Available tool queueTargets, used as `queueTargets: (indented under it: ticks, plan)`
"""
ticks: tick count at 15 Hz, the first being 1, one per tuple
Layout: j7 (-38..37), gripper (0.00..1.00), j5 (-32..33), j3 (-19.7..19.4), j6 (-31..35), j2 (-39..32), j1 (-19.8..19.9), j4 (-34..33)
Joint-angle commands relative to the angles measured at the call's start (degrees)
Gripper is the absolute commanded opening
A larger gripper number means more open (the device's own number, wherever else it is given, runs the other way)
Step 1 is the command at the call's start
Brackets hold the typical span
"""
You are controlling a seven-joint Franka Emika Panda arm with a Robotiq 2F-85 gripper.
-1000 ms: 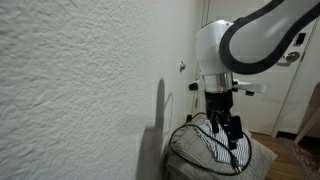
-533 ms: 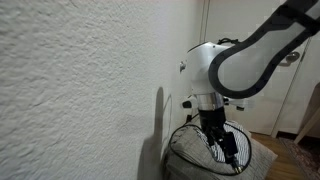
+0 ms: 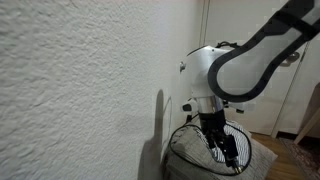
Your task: Tie a knot using the black cable
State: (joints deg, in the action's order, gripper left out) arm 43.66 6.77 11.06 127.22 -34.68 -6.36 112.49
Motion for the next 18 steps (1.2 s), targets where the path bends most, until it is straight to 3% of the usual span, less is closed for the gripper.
queueTargets:
  ticks: [1,8,18]
  plan:
    - [0.33,1.00,2.21,0.12,-0.72,-5.66,-0.56,-4.41]
    - [-1.06,1.00,6.06,-0.39,-0.67,-15.26,-2.38,-11.97]
    - [-7.87,1.00,9.73,-2.42,-2.50,-18.83,-4.76,-18.24]
